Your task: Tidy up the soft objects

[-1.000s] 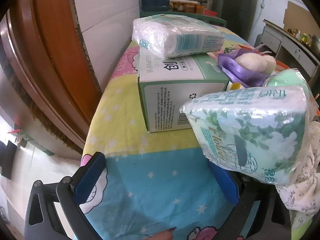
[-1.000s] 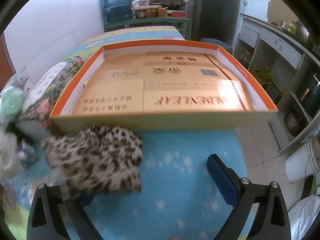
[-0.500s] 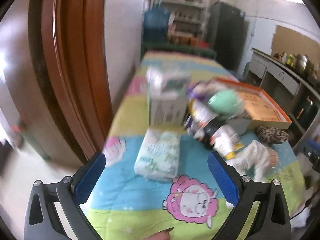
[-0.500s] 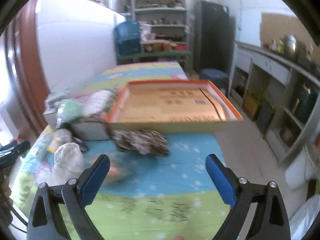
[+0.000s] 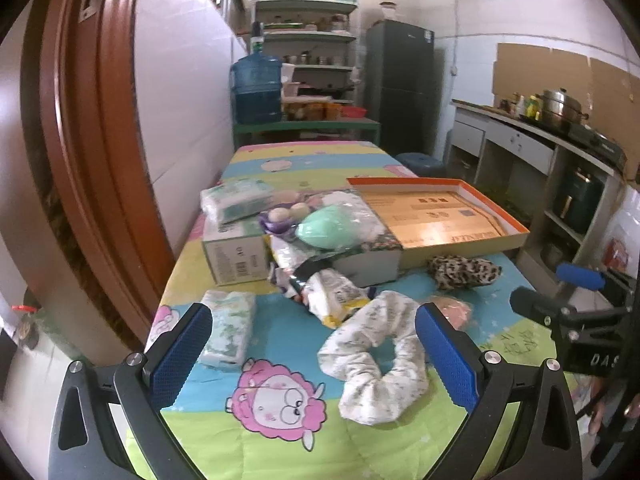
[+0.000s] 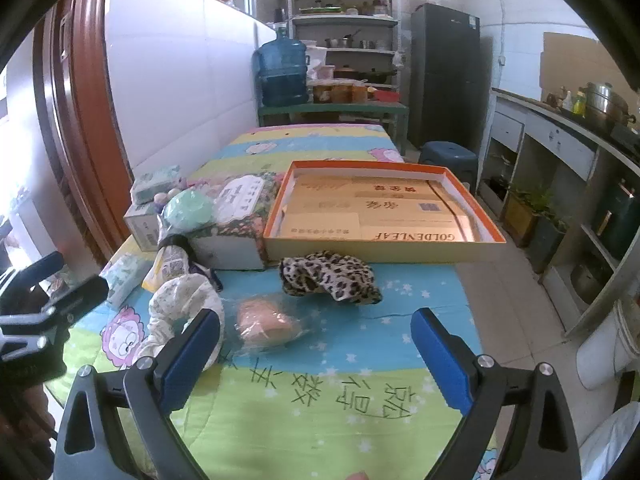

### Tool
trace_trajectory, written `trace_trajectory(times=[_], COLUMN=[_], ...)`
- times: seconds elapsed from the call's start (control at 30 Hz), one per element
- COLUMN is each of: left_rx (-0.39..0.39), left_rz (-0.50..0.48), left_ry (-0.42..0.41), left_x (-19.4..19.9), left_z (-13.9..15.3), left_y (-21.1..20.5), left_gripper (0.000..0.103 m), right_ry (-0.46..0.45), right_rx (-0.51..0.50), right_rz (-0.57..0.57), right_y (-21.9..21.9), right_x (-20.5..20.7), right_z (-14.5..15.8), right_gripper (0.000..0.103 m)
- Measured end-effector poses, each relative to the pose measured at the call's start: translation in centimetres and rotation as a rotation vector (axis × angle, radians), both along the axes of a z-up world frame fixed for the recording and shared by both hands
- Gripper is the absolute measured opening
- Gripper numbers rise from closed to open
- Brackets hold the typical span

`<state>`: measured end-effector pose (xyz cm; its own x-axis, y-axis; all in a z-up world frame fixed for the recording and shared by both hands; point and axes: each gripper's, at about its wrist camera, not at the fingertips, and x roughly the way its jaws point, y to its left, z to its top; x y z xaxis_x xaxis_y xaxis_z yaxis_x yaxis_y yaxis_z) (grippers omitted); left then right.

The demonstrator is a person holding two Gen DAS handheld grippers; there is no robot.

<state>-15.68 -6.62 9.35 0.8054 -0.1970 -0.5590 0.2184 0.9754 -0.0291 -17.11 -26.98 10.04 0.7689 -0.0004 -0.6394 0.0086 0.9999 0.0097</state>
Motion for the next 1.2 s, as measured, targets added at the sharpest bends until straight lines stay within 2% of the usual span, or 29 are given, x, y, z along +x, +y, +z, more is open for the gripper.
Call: trace_trajectory(times=[0.47,1.2], left_rx=[-0.043,0.002], left_rz=[0.117,0.16], left_ry=[0.082,0.053], left_x=[1.2,0.5], left_z=[-0.5,0.2], left_y=[1.5,1.5], left_gripper=[0.101,0.101], right_ry=[0.008,-0.032], right_rx=[-0.019,-0.032], right_rz=[-0.037,-0.033], right_y=[1.2,3.0], right_x=[0.9,0.5], right_z=[0.3,1.1], right_gripper=[0.097,0.097])
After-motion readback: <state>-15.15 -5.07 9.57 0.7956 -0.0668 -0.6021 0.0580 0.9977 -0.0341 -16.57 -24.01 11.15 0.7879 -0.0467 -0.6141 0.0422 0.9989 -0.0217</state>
